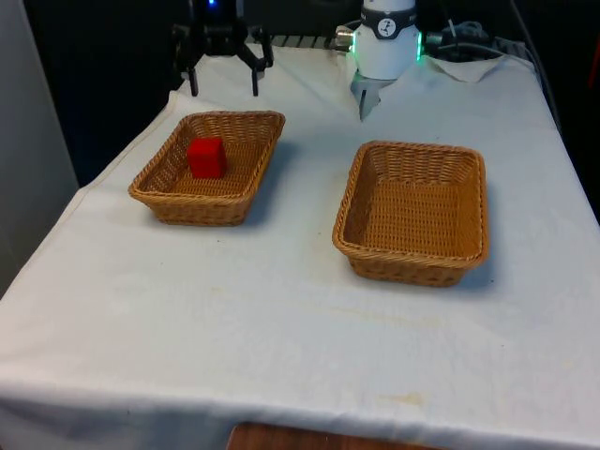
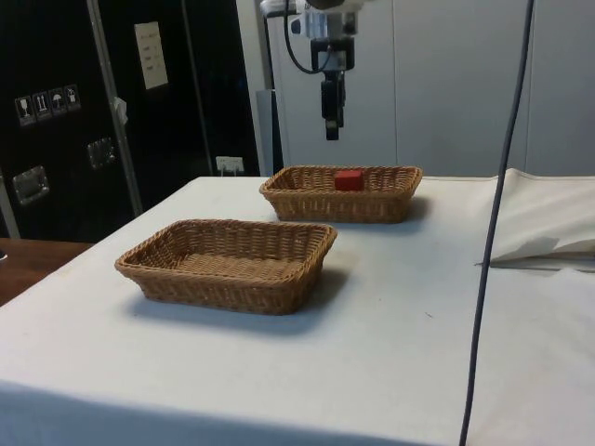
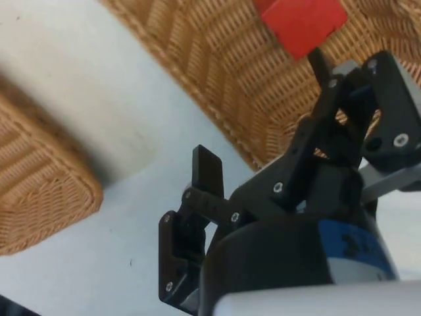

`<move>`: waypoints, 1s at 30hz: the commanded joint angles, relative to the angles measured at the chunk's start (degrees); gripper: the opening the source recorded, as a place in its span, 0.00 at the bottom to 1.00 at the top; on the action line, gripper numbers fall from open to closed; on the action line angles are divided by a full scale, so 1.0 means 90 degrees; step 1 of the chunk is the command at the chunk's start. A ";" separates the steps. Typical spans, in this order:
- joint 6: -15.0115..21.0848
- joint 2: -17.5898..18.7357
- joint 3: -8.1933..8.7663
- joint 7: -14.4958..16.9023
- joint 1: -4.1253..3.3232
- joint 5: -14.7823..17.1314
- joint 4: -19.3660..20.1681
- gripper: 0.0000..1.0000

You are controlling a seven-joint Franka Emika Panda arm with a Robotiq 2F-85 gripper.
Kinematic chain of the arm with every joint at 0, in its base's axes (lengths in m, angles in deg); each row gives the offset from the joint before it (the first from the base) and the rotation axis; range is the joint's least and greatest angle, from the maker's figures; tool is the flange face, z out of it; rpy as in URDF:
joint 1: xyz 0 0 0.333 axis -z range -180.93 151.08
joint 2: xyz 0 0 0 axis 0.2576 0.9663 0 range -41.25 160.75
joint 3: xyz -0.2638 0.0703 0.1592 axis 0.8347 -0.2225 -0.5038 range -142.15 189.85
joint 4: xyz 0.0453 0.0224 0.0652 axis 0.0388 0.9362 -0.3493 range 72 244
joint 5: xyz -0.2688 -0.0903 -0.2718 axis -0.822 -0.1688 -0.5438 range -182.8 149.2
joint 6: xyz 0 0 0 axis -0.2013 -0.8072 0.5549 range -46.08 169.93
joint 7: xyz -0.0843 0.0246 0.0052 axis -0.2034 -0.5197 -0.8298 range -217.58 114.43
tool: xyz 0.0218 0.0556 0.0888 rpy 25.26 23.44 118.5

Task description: Pick up the red cube and place it into the right basket.

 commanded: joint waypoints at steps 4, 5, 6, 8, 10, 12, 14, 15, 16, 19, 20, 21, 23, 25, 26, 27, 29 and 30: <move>0.0000 -0.0236 -0.0127 -0.0407 -0.0115 -0.0299 0.0013 1.00; 0.0000 -0.0236 -0.0127 -0.0407 -0.0115 -0.0299 0.0013 1.00; -0.0006 -0.0299 -0.0185 -0.0484 -0.0121 -0.0350 0.0006 1.00; -0.0013 -0.0350 -0.0236 -0.0522 -0.0134 -0.0369 -0.0006 1.00; -0.0006 -0.0388 -0.0293 -0.0560 -0.0146 -0.0382 -0.0025 1.00; -0.0006 -0.0407 -0.0318 -0.0573 -0.0153 -0.0382 -0.0032 1.00; -0.0006 -0.0465 -0.0395 -0.0624 -0.0172 -0.0401 -0.0057 1.00; -0.0006 -0.0484 -0.0420 -0.0637 -0.0172 -0.0407 -0.0070 1.00; -0.0006 -0.0503 -0.0446 -0.0649 -0.0178 -0.0414 -0.0076 1.00; 0.0000 -0.0573 -0.0541 -0.0688 -0.0185 -0.0446 -0.0095 1.00; 0.0000 -0.0567 -0.0573 -0.0579 -0.0146 -0.0318 -0.0089 1.00; 0.0019 -0.0567 -0.0573 -0.0719 -0.0197 -0.0452 -0.0095 1.00; 0.0045 -0.0554 -0.0637 -0.0796 -0.0210 -0.0471 -0.0102 1.00; 0.0064 -0.0547 -0.0713 -0.0891 -0.0216 -0.0509 -0.0108 1.00; 0.0076 -0.0541 -0.0751 -0.0942 -0.0210 -0.0535 -0.0108 1.00; 0.0083 -0.0547 -0.0796 -0.0993 -0.0204 -0.0567 -0.0108 1.00; 0.0095 -0.0554 -0.0917 -0.1159 -0.0210 -0.0656 -0.0108 1.00; 0.0045 -0.0592 -0.0910 -0.1019 -0.0166 -0.0535 -0.0089 1.00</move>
